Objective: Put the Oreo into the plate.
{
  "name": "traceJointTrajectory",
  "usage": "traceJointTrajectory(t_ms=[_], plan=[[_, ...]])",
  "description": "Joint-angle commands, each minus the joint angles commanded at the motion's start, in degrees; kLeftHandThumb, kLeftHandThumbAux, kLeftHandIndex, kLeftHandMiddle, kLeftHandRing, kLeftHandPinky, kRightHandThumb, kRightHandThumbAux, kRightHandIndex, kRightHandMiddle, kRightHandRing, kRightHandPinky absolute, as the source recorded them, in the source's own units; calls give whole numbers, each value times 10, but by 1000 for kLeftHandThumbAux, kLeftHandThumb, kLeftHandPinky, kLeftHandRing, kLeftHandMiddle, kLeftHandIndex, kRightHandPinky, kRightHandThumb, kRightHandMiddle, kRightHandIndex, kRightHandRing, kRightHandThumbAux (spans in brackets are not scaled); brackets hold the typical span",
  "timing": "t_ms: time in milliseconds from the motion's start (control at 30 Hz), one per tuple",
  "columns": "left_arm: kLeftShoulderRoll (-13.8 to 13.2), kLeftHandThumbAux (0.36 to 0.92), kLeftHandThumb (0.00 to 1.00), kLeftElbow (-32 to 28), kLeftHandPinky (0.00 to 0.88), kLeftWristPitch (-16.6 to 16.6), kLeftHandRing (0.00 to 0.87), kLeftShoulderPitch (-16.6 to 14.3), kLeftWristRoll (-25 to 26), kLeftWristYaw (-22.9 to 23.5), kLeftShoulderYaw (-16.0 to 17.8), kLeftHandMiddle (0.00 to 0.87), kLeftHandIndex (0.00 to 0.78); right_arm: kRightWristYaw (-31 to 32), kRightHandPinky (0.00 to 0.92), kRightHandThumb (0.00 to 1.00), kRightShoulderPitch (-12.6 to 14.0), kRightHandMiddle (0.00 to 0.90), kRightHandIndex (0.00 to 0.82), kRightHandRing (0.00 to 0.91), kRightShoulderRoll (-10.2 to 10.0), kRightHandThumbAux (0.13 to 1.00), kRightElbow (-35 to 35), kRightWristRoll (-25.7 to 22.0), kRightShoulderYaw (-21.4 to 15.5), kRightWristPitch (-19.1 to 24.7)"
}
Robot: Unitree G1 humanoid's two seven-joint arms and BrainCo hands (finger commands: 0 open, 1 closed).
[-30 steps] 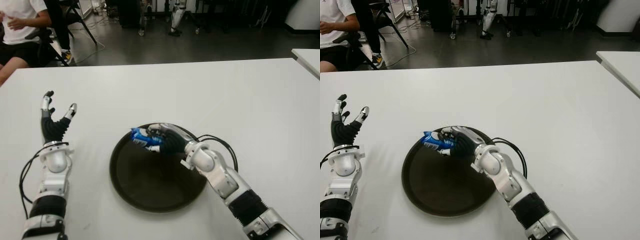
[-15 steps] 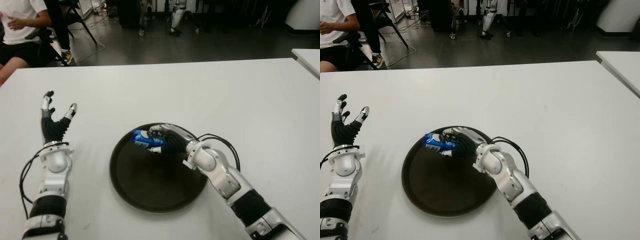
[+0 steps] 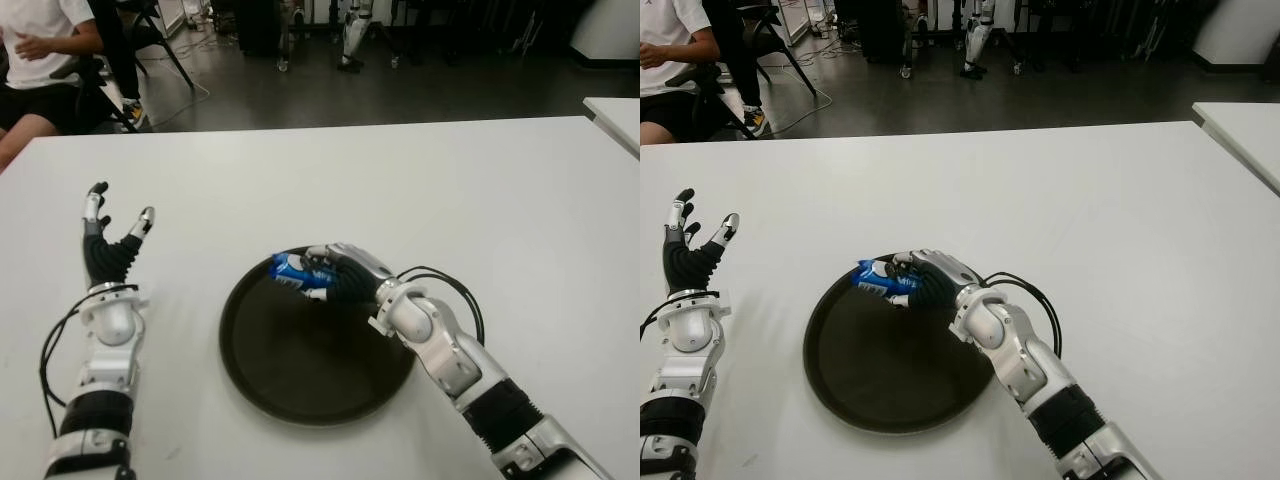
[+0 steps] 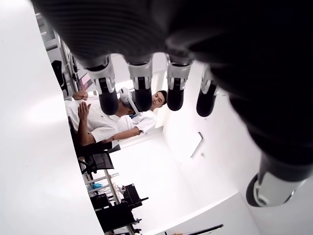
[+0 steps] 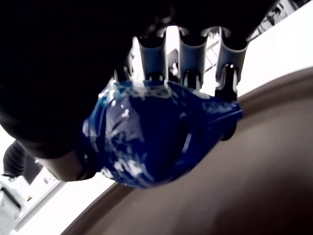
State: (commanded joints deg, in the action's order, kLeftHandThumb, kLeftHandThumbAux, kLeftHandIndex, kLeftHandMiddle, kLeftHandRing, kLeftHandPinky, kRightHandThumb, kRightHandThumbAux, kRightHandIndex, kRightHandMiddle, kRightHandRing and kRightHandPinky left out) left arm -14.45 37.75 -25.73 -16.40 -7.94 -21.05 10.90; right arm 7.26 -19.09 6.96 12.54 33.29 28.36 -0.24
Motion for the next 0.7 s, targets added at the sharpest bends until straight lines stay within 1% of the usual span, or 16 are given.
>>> traceJointTrajectory(t_ms=[100, 167, 200, 233, 267, 300, 333, 367, 400, 433, 467, 500, 533, 633, 700], plan=[[0, 595, 0, 0, 0, 0, 0, 0, 0, 0, 0, 0, 16, -7, 789, 710, -2, 793, 440, 798, 2, 716, 5, 7, 1, -2], [0, 595, 0, -1, 0, 0, 0, 1, 0, 0, 0, 0, 16, -16, 718, 706, -3, 726, 434, 735, 6, 719, 8, 19, 4, -4], [1, 595, 0, -1, 0, -1, 0, 2, 0, 0, 0, 0, 16, -20, 669, 704, -3, 672, 431, 687, 7, 722, 9, 22, 5, -6], [1, 595, 0, -2, 0, -1, 0, 2, 0, 0, 0, 0, 16, -22, 603, 700, -2, 596, 425, 618, 8, 724, 10, 24, 6, -7], [1, 595, 0, -2, 0, -1, 0, 2, 0, 0, 0, 0, 16, -23, 580, 699, -2, 569, 424, 593, 9, 725, 10, 26, 6, -8], [1, 595, 0, -2, 0, -1, 0, 2, 0, 0, 0, 0, 16, -24, 484, 690, -2, 476, 414, 500, 10, 729, 11, 28, 6, -9], [1, 595, 0, -2, 0, -1, 0, 2, 0, 0, 0, 0, 16, -24, 422, 684, -1, 416, 408, 440, 11, 732, 11, 29, 6, -10], [1, 595, 0, -2, 0, 0, 0, 2, 0, 0, 0, 0, 16, -23, 400, 681, -2, 395, 406, 419, 12, 733, 11, 31, 7, -10], [1, 595, 0, -3, 0, -1, 0, 3, 0, -1, 0, 0, 16, -20, 353, 676, -2, 332, 402, 358, 15, 735, 11, 33, 8, -10], [1, 595, 0, -3, 0, -1, 0, 3, -1, -1, 0, 0, 16, -17, 286, 506, -2, 255, 276, 282, 16, 742, 11, 35, 10, -9], [1, 595, 0, -4, 0, -1, 0, 4, -1, -1, 0, 0, 16, -16, 262, 440, -2, 228, 230, 254, 17, 746, 11, 36, 10, -9], [1, 595, 0, -4, 0, -1, 0, 4, -1, -1, 0, 0, 16, -6, 227, 344, -5, 188, 165, 215, 21, 751, 12, 36, 12, -9], [2, 595, 0, -6, 0, 0, 0, 5, -1, -1, -1, 0, 16, 6, 164, 273, -7, 124, 105, 148, 24, 753, 12, 35, 15, -8], [2, 595, 0, -9, 0, 0, 0, 7, -1, -1, -1, 0, 16, 26, 81, 188, -9, 40, 34, 54, 29, 759, 11, 32, 17, -5], [3, 595, 0, -11, 0, 0, 0, 9, -1, -2, -1, 0, 16, 33, 62, 169, -9, 20, 17, 29, 31, 763, 11, 30, 16, -6]])
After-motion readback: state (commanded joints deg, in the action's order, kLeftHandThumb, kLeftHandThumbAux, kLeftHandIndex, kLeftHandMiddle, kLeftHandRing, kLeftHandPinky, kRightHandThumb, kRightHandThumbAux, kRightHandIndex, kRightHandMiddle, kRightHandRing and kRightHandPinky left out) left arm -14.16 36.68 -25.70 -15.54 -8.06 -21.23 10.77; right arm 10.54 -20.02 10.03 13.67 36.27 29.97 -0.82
